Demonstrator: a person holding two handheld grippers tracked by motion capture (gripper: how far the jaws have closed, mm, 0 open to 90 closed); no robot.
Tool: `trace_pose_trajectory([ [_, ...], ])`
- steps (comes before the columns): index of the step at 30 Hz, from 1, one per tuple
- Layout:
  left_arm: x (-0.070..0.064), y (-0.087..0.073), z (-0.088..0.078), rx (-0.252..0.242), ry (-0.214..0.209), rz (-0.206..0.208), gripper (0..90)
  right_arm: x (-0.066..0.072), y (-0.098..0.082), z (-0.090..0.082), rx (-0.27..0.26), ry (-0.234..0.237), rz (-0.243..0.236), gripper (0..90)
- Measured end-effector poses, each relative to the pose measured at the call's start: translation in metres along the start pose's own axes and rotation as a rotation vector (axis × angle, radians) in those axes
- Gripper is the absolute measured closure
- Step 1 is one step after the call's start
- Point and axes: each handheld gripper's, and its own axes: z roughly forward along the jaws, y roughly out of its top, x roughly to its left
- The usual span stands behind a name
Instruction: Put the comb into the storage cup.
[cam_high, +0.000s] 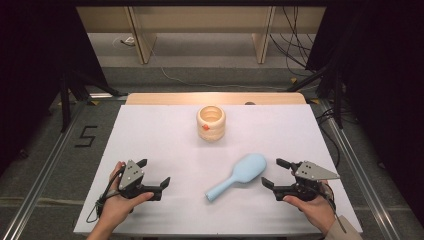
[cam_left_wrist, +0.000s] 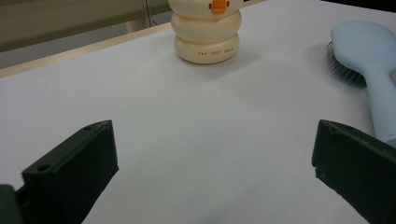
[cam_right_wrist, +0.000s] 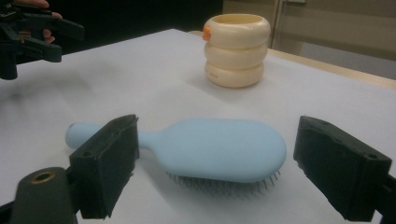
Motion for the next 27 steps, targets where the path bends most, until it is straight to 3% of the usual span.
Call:
trace_pose_trajectory([
  [10,-0.001,0.0,0.0,-0.002,-0.001,0.002,0.0,0.005,0.007,0.005,-0.011,0.008,-0.01,14.9],
  [16,-0.002,0.0,0.001,-0.002,-0.011,0.006,0.0,0.017,0.019,0.026,-0.003,0.021,-0.077,18.6],
  [21,-0.002,0.0,0.001,-0.004,-0.006,0.008,0.0,0.031,0.031,0.048,0.018,0.04,-0.135,33.3],
  [23,-0.001,-0.001,0.001,0.0,-0.004,0.008,0.0,0.036,0.036,0.057,0.027,0.07,-0.159,46.5],
  [24,-0.001,-0.001,0.001,-0.001,-0.003,0.01,0.1,0.042,0.04,0.067,0.063,0.074,-0.172,59.6],
  [25,-0.001,-0.001,0.001,-0.004,-0.003,0.01,0.1,0.042,0.04,0.067,0.063,0.074,-0.172,59.6],
  [27,-0.001,-0.001,0.001,-0.004,-0.003,0.008,0.2,0.048,0.044,0.077,0.1,0.1,-0.174,70.5],
])
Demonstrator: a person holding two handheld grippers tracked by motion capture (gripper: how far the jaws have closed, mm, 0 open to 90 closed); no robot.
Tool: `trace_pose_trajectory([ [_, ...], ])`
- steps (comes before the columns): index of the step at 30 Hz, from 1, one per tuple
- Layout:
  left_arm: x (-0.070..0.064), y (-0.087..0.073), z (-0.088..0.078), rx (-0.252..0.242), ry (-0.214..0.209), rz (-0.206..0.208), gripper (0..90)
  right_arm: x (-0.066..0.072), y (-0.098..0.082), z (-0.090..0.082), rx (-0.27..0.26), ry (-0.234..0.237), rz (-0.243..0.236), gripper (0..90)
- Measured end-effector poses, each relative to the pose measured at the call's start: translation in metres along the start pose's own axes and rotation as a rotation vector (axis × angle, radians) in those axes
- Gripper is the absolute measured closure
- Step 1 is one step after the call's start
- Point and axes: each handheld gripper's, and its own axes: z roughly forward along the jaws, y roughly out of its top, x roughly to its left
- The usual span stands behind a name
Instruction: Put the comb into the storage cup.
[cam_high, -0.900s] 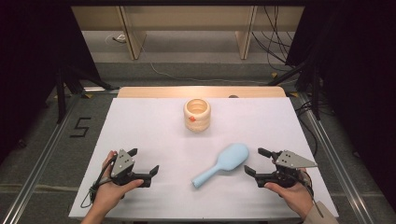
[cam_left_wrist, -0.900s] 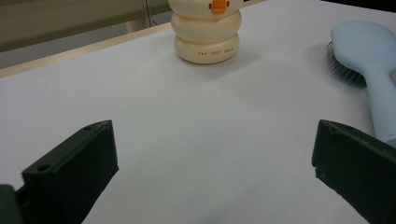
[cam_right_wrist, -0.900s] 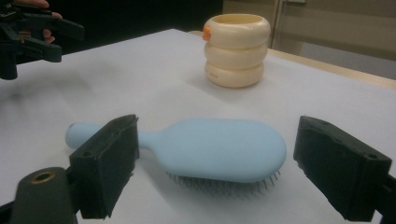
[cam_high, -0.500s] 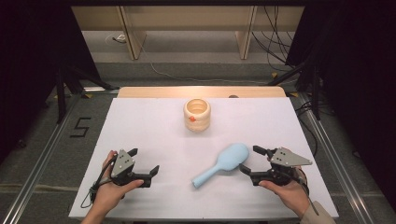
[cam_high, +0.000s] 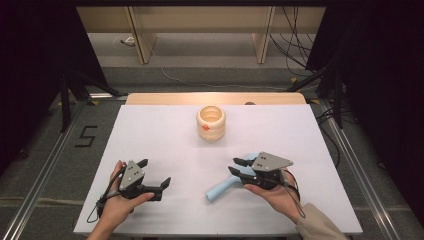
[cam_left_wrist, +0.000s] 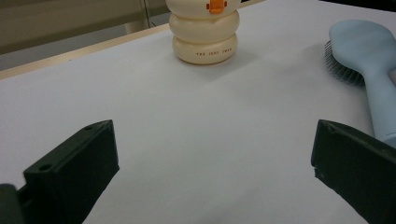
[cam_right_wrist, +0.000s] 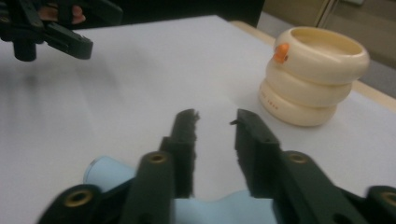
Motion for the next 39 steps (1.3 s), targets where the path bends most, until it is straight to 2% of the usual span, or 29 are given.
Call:
trace_pose_trajectory([
  [1,0.0,0.0,0.0,-0.001,0.002,0.0,0.2,0.002,0.003,0.005,0.023,-0.002,0.001,75.7],
  [3,0.0,0.0,0.0,0.0,0.002,0.0,0.3,0.004,0.008,0.015,0.053,0.042,0.016,84.2],
  [4,0.0,0.0,0.0,0.0,0.003,0.001,0.3,0.006,0.01,0.02,0.065,0.05,0.025,89.9],
  [5,0.0,0.0,0.0,-0.001,0.004,0.003,0.5,0.009,0.015,0.03,0.111,0.058,0.038,90.0],
  [6,0.0,0.0,0.0,0.001,0.004,0.005,0.5,0.009,0.015,0.03,0.111,0.058,0.038,90.0],
  [8,0.0,0.0,0.0,0.002,0.011,0.009,0.6,0.014,0.019,0.046,0.179,0.085,0.053,90.0],
  [9,0.0,0.0,0.0,0.002,0.011,0.009,0.7,0.014,0.019,0.046,0.179,0.085,0.053,90.0],
  [10,0.0,0.0,0.0,0.003,0.013,0.011,0.7,0.018,0.021,0.056,0.22,0.097,0.056,90.0],
  [11,0.0,0.0,0.0,0.003,0.013,0.011,0.7,0.018,0.021,0.056,0.22,0.097,0.056,90.0],
  [17,0.001,-0.001,0.0,0.004,0.014,0.006,0.9,0.025,0.021,0.076,0.332,0.116,0.067,90.0],
  [23,0.0,-0.001,0.001,0.005,0.012,0.005,1.1,0.023,0.019,0.086,0.432,0.115,0.096,90.0],
  [24,0.0,-0.001,0.001,0.006,0.011,0.006,1.1,0.023,0.019,0.086,0.432,0.115,0.096,90.0],
  [27,0.0,-0.001,0.001,0.008,0.012,0.003,1.3,0.021,0.015,0.088,0.475,0.107,0.108,90.0],
  [39,0.001,-0.001,0.0,0.009,0.016,0.003,1.5,0.022,0.01,0.089,0.55,0.11,0.112,90.0],
])
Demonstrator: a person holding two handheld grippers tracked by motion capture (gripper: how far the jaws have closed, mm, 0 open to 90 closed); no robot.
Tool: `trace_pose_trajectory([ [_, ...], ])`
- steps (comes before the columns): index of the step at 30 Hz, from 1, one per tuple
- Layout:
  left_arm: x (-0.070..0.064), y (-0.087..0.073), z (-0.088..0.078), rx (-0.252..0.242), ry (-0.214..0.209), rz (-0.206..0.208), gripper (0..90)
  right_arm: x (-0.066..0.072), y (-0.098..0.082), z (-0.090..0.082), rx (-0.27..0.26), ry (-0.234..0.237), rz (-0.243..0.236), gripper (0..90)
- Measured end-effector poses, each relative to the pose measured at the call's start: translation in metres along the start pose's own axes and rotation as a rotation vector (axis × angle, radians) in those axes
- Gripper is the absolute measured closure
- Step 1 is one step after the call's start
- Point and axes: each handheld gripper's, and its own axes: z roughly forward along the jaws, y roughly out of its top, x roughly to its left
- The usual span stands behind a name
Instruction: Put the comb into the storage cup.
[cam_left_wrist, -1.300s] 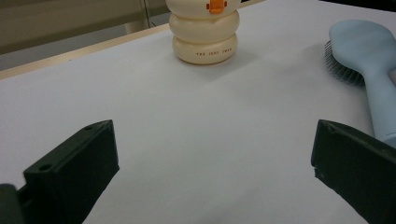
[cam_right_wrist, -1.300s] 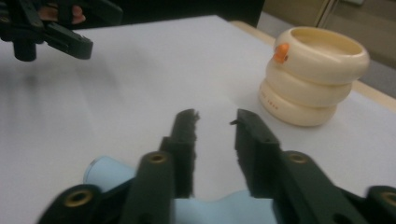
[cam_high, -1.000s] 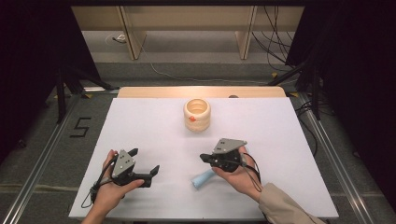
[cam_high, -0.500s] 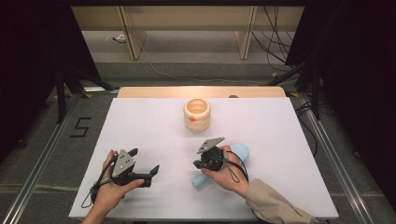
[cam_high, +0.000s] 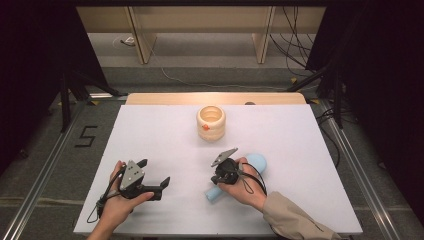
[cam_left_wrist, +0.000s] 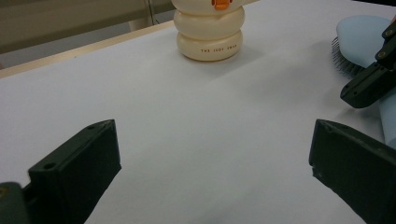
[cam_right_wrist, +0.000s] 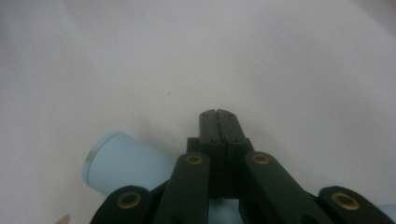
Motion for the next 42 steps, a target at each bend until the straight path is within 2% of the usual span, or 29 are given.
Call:
trace_pose_trajectory([
  [6,0.0,0.0,0.0,0.002,0.002,-0.001,1.5,0.001,0.0,-0.003,0.034,0.01,-0.004,90.0],
  [12,0.0,-0.001,0.0,0.002,0.001,-0.003,1.6,0.001,-0.005,-0.006,0.083,0.047,-0.014,90.0],
  [19,-0.001,-0.001,0.0,0.008,-0.002,-0.003,1.7,0.003,-0.016,-0.016,0.134,0.069,-0.009,90.0],
  [21,-0.001,-0.001,0.0,0.008,-0.001,-0.003,1.7,0.002,-0.02,-0.019,0.16,0.078,-0.028,90.0],
  [26,-0.001,-0.002,-0.001,0.005,0.0,-0.001,1.9,0.002,-0.031,-0.03,0.211,0.089,-0.032,90.0],
  [31,-0.001,-0.002,0.0,0.012,-0.001,-0.002,2.0,-0.004,-0.05,-0.041,0.239,0.088,-0.004,90.0],
  [32,-0.001,-0.002,0.0,0.012,-0.001,-0.001,2.0,-0.007,-0.057,-0.046,0.238,0.091,0.017,90.0],
  [42,-0.001,-0.003,0.0,0.011,0.004,-0.008,2.5,-0.03,-0.087,-0.069,0.249,0.049,0.095,90.0],
])
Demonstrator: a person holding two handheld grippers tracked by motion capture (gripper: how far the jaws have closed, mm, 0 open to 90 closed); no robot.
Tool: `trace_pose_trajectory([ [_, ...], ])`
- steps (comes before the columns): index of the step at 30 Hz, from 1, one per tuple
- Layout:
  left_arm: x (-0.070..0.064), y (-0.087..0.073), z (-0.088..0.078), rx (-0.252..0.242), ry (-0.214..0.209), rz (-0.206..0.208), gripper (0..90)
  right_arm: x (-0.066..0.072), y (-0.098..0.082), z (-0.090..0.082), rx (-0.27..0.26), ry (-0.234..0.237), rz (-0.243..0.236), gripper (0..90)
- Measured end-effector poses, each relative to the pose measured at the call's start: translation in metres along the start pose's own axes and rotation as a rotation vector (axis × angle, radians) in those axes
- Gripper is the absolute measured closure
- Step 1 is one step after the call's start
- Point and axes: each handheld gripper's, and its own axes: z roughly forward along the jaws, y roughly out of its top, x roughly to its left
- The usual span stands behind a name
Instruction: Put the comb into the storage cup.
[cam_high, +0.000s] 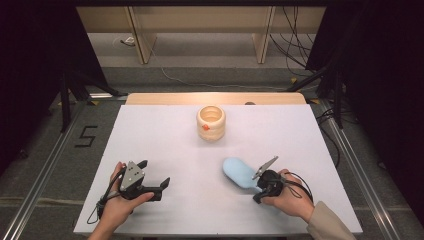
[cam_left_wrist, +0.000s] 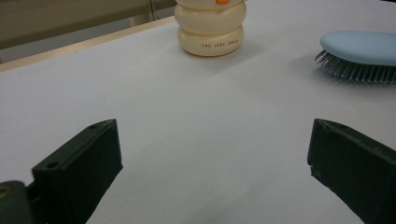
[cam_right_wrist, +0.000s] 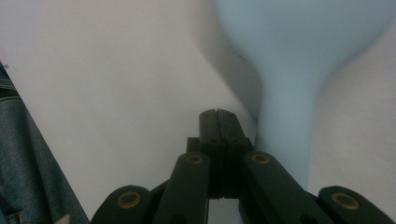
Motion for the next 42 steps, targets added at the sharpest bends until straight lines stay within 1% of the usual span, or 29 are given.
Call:
trace_pose_trajectory([
  [1,0.0,0.0,0.0,0.001,-0.001,0.002,2.5,-0.007,-0.005,-0.003,-0.003,-0.003,0.022,90.0],
  [3,0.0,0.0,0.0,0.001,-0.002,0.003,2.5,-0.009,-0.007,-0.004,-0.005,-0.003,0.029,90.0],
  [5,0.0,0.0,0.0,0.0,-0.002,0.002,2.5,-0.016,-0.012,-0.007,-0.013,-0.011,0.058,90.0],
  [6,0.0,0.0,0.0,-0.001,-0.001,0.003,2.5,-0.019,-0.013,-0.008,-0.016,-0.016,0.064,90.0],
  [7,0.0,0.0,0.0,-0.001,0.0,0.003,2.6,-0.023,-0.016,-0.01,-0.018,-0.036,0.079,90.0],
  [8,0.0,0.0,0.0,-0.001,0.0,0.003,2.6,-0.023,-0.016,-0.01,-0.018,-0.036,0.079,90.0],
  [11,0.0,0.0,0.0,-0.001,-0.001,0.003,2.7,-0.032,-0.019,-0.013,-0.028,-0.056,0.106,90.0],
  [17,-0.001,0.0,0.0,-0.001,-0.001,0.003,2.8,-0.035,-0.021,-0.014,-0.029,-0.065,0.115,90.0],
  [23,-0.001,0.0,0.0,0.0,-0.001,0.001,2.8,-0.035,-0.021,-0.014,-0.029,-0.067,0.107,90.0],
  [25,0.0,0.0,0.0,0.0,-0.001,0.001,2.8,-0.036,-0.021,-0.017,-0.044,-0.03,0.085,83.8],
  [26,0.0,0.0,0.0,-0.001,-0.001,0.001,2.8,-0.036,-0.021,-0.017,-0.044,-0.03,0.085,83.8],
  [28,0.0,0.0,0.001,0.0,0.0,-0.001,2.8,-0.034,-0.021,-0.022,-0.054,-0.007,0.069,79.7],
  [29,0.0,0.0,0.001,0.001,0.0,-0.003,2.8,-0.033,-0.021,-0.024,-0.06,-0.006,0.056,76.5],
  [31,-0.001,0.0,0.001,0.001,-0.002,0.0,2.8,-0.032,-0.02,-0.029,-0.087,0.0,0.027,69.9],
  [32,-0.001,0.0,0.001,-0.002,-0.001,0.001,2.8,-0.032,-0.02,-0.031,-0.095,0.008,0.028,67.1],
  [33,-0.001,0.0,0.001,-0.003,-0.002,0.001,2.8,-0.031,-0.02,-0.034,-0.106,0.025,0.011,63.1],
  [34,-0.001,0.0,0.001,-0.004,-0.001,0.0,2.9,-0.031,-0.02,-0.035,-0.121,0.032,-0.011,61.2],
  [35,0.0,0.0,0.001,-0.005,0.001,0.0,2.8,-0.031,-0.019,-0.037,-0.135,0.047,-0.02,58.7],
  [36,0.0,0.0,0.001,-0.004,0.001,-0.001,2.9,-0.031,-0.019,-0.04,-0.147,0.051,-0.029,55.5],
  [37,0.0,0.0,0.001,-0.004,0.0,-0.002,2.9,-0.031,-0.019,-0.042,-0.159,0.042,-0.049,51.9],
  [38,0.0,0.0,0.001,-0.004,0.0,-0.005,2.9,-0.031,-0.019,-0.045,-0.164,0.03,-0.079,48.6],
  [39,0.0,0.0,0.001,-0.004,-0.003,-0.006,2.9,-0.031,-0.018,-0.047,-0.164,0.023,-0.098,45.6],
  [42,-0.001,0.0,0.002,-0.002,-0.005,-0.007,2.9,-0.03,-0.013,-0.052,-0.175,-0.003,-0.194,34.0],
])
